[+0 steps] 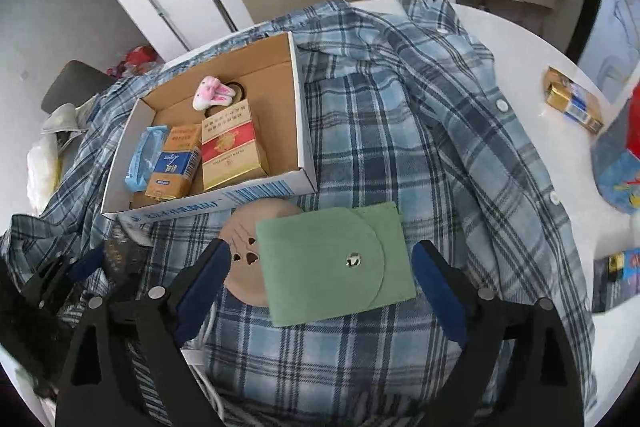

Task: Organize soft objects
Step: 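Grasp the black Face tissue pack with the left gripper while the right grasps the green envelope, then lift the tissue pack with the left gripper while the right lifts the green envelope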

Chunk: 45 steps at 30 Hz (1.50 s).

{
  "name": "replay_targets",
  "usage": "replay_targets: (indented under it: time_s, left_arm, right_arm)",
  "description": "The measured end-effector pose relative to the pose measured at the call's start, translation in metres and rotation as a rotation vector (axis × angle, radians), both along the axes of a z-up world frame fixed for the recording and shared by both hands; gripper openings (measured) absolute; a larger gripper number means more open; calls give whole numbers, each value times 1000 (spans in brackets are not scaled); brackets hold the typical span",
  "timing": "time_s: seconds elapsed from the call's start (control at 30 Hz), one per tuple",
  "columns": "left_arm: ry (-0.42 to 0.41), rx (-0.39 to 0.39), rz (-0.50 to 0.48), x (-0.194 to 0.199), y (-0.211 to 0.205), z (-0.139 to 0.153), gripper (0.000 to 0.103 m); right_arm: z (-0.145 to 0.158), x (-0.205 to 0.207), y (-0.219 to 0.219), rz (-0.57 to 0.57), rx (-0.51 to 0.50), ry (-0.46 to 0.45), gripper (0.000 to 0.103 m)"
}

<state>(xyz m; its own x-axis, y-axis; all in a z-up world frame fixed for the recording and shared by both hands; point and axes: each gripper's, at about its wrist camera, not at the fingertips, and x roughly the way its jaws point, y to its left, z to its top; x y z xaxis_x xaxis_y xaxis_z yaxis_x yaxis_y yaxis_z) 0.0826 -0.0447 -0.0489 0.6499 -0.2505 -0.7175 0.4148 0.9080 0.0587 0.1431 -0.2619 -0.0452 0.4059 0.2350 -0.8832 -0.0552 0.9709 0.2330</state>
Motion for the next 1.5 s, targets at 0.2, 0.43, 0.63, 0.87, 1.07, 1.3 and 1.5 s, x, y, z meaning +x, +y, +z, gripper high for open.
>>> replay_targets:
  time_s: [0.2,0.43,0.63,0.87,1.07,1.3,1.5]
  left_arm:
    - [-211,-138,13,-28,2,32,48]
    - [-281,-224,67,-37,13,44,48]
    - [-263,-207,76,-32,12,38,48]
    - [-305,-202,71,-42,9,42,48]
    - [-328,-222,71,-47,13,47,48]
    - [-360,-262,86,-54,19,56,48]
    - [-388,-279,98,-58,23,60,48]
  right_arm:
    - [-13,1,7,-113,11,70,91]
    - [-14,21,23,-159,-111,-14,91]
    - [-30,17,38,-43,-179,33,91]
    - [-35,-1,46,-24,-227,-5,76]
    - [-23,-16,73,55,-390,-95,32]
    - [17,-41,82,88,-400,-210,15]
    - [59,-50,83,95,-338,-302,10]
